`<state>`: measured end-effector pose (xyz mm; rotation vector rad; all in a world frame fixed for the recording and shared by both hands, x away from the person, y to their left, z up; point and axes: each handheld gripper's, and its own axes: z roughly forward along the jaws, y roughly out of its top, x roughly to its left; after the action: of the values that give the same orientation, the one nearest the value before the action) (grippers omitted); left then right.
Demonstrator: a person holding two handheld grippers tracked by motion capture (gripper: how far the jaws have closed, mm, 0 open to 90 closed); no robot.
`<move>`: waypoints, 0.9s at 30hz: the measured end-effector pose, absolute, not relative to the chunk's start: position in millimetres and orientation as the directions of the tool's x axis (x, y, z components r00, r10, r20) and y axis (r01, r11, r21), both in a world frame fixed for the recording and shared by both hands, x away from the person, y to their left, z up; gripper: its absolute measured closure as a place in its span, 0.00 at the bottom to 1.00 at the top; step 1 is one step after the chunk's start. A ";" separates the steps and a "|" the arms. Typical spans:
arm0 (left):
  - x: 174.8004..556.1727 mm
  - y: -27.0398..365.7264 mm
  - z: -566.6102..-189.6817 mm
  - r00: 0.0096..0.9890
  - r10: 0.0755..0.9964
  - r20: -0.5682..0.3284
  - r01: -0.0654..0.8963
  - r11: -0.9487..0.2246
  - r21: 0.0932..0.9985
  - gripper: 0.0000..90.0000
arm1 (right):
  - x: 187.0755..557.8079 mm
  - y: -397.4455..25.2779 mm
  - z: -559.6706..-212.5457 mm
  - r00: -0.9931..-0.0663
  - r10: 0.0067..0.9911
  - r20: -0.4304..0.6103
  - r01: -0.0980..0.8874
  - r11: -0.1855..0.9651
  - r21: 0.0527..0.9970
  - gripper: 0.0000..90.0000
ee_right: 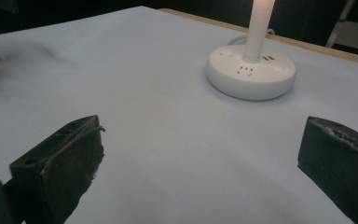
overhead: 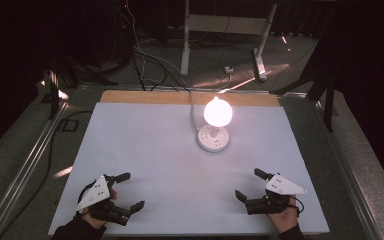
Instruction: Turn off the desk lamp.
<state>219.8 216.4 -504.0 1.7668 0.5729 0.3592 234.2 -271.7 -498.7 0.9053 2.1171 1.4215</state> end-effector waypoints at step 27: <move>218.7 217.7 -502.6 0.830 0.554 -0.060 0.192 -0.184 0.964 0.01 | 254.2 -256.1 -463.2 -0.703 0.710 0.020 0.291 0.262 0.920 0.00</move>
<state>218.7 217.7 -502.6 1.7562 0.5762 0.3575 254.2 -256.1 -463.2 0.9092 2.1403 1.4285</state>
